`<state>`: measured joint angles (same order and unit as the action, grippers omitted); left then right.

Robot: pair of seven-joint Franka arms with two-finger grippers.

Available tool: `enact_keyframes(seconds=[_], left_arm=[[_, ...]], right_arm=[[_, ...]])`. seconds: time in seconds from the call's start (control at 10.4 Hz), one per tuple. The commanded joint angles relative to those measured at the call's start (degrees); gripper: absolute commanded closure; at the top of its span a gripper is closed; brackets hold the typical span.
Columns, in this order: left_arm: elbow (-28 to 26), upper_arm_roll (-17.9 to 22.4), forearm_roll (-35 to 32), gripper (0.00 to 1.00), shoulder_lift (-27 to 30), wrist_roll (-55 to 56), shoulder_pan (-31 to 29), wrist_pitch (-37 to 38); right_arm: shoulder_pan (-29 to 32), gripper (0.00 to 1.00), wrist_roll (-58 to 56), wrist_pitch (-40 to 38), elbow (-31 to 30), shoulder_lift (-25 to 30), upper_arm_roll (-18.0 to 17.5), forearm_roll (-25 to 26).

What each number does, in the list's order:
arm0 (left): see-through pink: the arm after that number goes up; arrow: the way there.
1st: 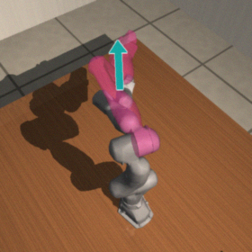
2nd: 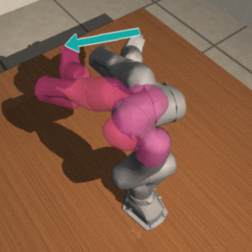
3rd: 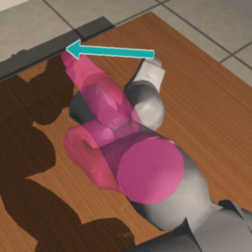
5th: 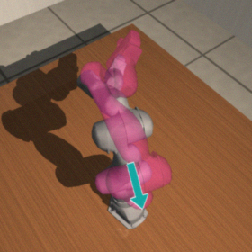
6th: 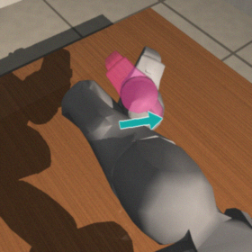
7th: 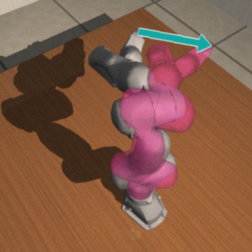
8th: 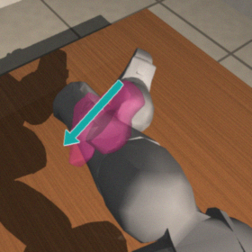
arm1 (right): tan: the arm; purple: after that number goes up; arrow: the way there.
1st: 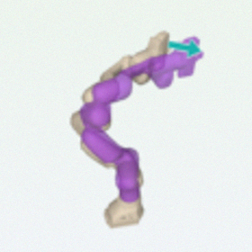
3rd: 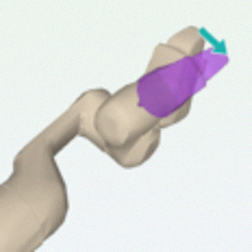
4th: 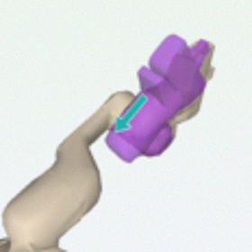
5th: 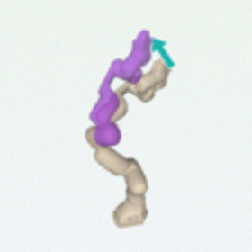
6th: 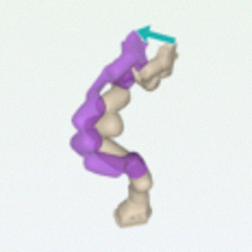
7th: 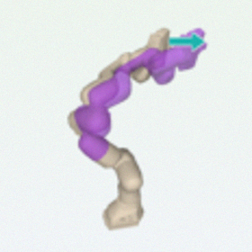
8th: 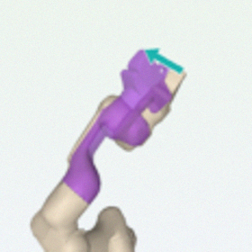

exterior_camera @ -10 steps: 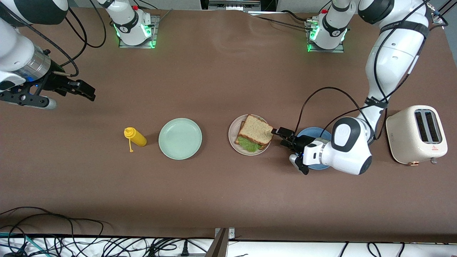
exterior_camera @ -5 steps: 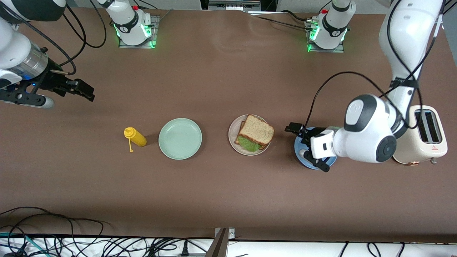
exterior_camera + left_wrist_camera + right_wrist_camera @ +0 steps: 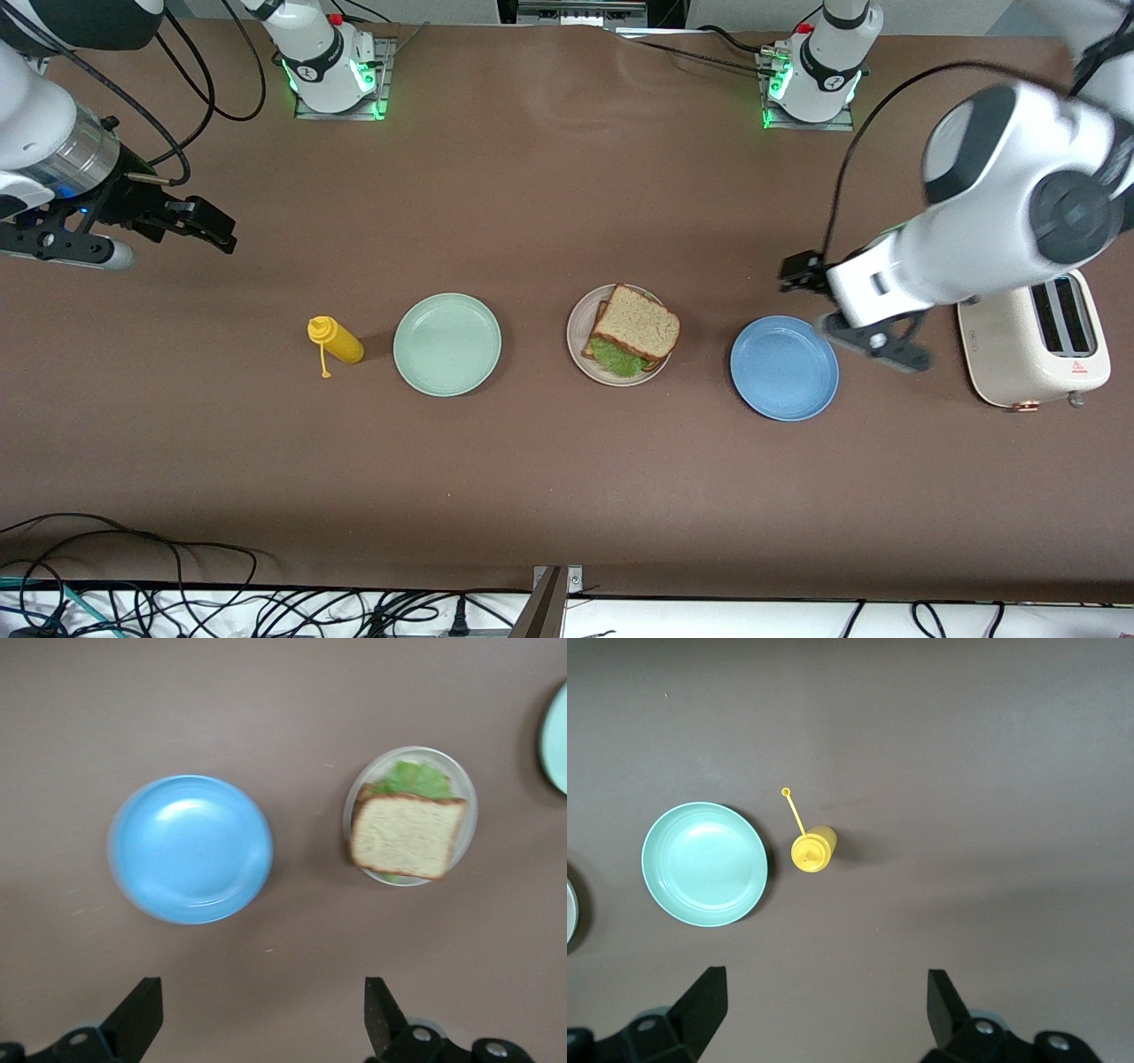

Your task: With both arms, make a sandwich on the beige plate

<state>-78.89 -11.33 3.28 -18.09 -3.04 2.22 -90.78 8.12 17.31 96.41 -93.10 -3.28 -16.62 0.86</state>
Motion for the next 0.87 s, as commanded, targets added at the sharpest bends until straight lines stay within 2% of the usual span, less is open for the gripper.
enact_keyframes(seconds=[0.0,0.1,0.19,0.29,0.48,0.77], left_arm=[[-5.6,8.6,-1.5,0.0,8.5,-0.1,2.5,-0.7],[-8.1,9.7,-3.4,0.0,11.2,0.1,2.5,-1.1],[-12.8,9.8,-5.6,0.0,14.7,0.9,2.5,-3.7],[-15.0,9.9,-6.0,0.0,16.8,2.5,2.5,-6.6],[-14.8,13.8,-5.3,0.0,17.0,8.5,6.5,-6.5],[-14.6,12.9,-5.1,0.0,16.8,8.8,6.6,-6.2]], right_arm=[[0.2,0.0,-0.4,-0.6,1.6,-0.8,-0.1,-0.4],[0.2,0.0,-0.4,-0.7,1.8,-0.8,-0.1,-0.3],[0.2,0.0,-0.2,-0.9,1.8,-0.8,-0.1,-0.4],[0.2,0.0,-0.3,-1.0,1.9,-0.8,-0.1,-0.4],[0.2,0.0,-0.3,-1.2,1.9,-0.5,-0.2,-0.4],[0.2,0.0,-0.3,-2.5,2.6,-0.3,-0.2,-0.3]])
